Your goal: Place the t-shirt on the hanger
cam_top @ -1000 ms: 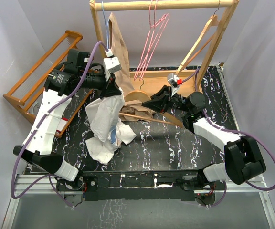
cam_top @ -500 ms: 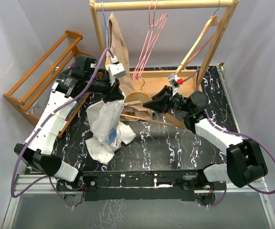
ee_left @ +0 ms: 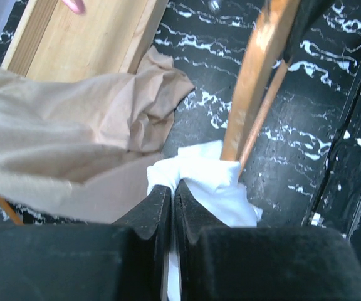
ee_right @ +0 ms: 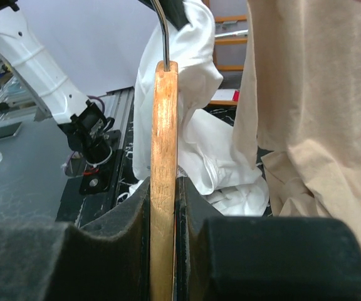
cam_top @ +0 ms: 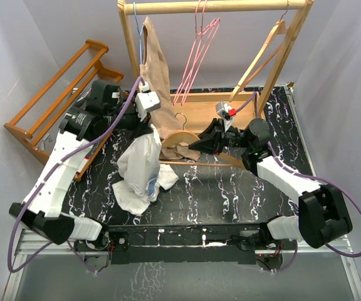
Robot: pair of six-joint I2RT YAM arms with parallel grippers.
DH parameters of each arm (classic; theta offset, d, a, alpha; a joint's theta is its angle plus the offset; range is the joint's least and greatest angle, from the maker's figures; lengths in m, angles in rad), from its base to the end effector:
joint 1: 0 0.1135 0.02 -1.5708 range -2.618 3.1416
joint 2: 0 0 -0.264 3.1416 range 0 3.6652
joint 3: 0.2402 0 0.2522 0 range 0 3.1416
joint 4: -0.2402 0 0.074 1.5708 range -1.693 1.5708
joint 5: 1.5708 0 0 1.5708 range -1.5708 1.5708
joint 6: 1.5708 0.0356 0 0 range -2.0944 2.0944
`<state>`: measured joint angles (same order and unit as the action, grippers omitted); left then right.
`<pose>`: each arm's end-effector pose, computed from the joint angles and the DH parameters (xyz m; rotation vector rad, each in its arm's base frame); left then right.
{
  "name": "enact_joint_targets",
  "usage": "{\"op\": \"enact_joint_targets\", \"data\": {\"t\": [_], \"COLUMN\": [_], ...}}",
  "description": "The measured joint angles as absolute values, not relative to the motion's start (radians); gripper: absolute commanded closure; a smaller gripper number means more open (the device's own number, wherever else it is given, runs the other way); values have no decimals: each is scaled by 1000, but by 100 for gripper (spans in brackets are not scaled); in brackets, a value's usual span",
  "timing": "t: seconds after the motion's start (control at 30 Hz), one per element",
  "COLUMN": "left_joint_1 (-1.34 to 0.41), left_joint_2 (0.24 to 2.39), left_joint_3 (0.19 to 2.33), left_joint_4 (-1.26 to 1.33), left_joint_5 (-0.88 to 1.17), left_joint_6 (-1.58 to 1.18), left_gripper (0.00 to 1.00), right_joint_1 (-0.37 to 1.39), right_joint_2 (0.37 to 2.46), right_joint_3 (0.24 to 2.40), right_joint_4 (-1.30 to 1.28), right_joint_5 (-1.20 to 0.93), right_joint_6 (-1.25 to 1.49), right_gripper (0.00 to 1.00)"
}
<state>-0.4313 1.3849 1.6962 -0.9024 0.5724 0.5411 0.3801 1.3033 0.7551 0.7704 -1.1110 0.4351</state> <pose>0.2393 -0.1314 0.4472 1.2603 1.6862 -0.5502 0.2465 0.1328 0.3114 -0.9696 1.3220 1.3801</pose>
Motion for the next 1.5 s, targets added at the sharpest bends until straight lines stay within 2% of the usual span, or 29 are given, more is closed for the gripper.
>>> {"op": "enact_joint_targets", "data": {"t": [0.3, 0.53, 0.73, 0.97, 1.23, 1.5], "left_joint_1": [-395, -247, -220, -220, -220, -220], "left_joint_2": [1197, 1245, 1284, 1264, 1299, 1315], "left_joint_3": [1570, 1536, 1493, 1487, 1626, 1632], "left_joint_4": [-971, -967, -885, -785, -817, -816], "left_joint_5": [481, 534, 592, 678, 712, 735], "left_joint_6": [607, 636, 597, 471, 426, 406], "left_gripper": [100, 100, 100, 100, 100, 100], "right_joint_1": [329, 311, 311, 311, 311, 311], "right_joint_2": [1303, 1303, 1304, 1322, 1338, 1358], "right_joint_3": [756, 795, 834, 838, 855, 949], "right_joint_4": [750, 734, 781, 790, 610, 516], "right_joint_5": [-1213, -1267, -1286, -1232, -1100, -1088], "right_joint_6": [417, 427, 487, 495, 392, 416], "right_gripper": [92, 92, 92, 92, 92, 92]}}
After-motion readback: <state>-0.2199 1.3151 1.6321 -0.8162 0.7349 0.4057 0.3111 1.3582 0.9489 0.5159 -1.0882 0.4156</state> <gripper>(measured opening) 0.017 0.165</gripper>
